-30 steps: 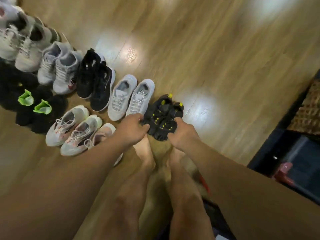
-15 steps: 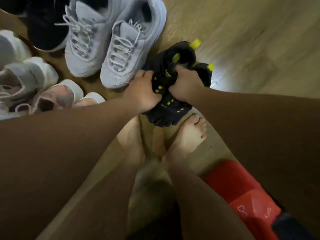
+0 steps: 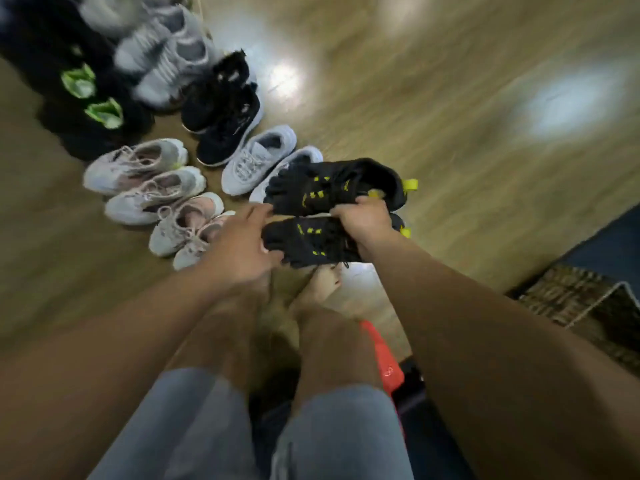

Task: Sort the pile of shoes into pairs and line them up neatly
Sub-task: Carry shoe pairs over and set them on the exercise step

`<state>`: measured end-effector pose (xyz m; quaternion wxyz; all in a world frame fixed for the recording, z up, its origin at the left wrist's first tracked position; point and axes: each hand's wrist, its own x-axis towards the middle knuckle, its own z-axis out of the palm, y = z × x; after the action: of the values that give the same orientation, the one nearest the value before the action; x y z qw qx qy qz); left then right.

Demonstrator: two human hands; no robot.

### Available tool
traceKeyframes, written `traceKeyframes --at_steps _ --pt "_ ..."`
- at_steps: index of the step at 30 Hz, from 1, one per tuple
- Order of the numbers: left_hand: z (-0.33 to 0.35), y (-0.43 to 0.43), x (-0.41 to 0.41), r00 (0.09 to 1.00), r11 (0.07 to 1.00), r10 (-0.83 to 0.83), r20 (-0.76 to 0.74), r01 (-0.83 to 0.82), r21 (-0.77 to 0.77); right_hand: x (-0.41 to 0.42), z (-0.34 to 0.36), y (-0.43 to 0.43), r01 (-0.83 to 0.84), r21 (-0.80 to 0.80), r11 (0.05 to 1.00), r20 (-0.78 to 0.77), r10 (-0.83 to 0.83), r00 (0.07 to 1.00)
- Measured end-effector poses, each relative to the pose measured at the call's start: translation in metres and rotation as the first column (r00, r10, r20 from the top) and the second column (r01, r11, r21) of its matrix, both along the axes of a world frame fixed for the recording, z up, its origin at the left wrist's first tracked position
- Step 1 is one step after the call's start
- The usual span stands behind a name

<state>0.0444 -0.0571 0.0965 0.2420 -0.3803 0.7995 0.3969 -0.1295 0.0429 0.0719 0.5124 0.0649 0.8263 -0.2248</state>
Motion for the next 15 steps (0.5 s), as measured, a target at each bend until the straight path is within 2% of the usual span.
traceKeyframes --at_steps 2,4,6,9,10,12,15 --pt "0.071 -0.022 -0.004 0.998 0.996 0.004 -0.062 -0.010 -0.088 -0.001 0.085 -0.034 0.171 -0.080 0.982 0.075 -0.165 0.983" --pt "0.130 -0.042 -0.008 0.987 0.981 0.034 -0.155 -0.062 -0.184 -0.001 0.152 -0.062 0.231 -0.158 0.960 0.123 -0.213 0.969" --pt "0.178 -0.055 -0.007 0.973 0.959 0.086 -0.216 -0.139 -0.246 0.009 0.194 -0.082 0.160 -0.250 0.955 0.090 -0.141 0.986" --pt "0.233 -0.059 0.002 0.944 0.914 0.191 -0.269 -0.271 -0.303 0.017 0.205 -0.109 0.037 -0.318 0.947 -0.072 -0.064 0.995" --pt "0.246 -0.056 0.008 0.925 0.889 0.241 -0.293 -0.331 -0.315 0.020 0.212 -0.120 0.006 -0.354 0.935 -0.080 -0.037 0.996" --pt "0.263 -0.045 0.025 0.869 0.831 0.365 -0.333 -0.466 -0.305 0.036 0.244 -0.133 -0.009 -0.428 0.904 -0.066 -0.021 0.998" --pt "0.277 -0.020 0.060 0.737 0.700 0.583 -0.343 -0.669 -0.249 0.072 0.291 -0.141 0.014 -0.517 0.856 0.076 0.030 0.997"
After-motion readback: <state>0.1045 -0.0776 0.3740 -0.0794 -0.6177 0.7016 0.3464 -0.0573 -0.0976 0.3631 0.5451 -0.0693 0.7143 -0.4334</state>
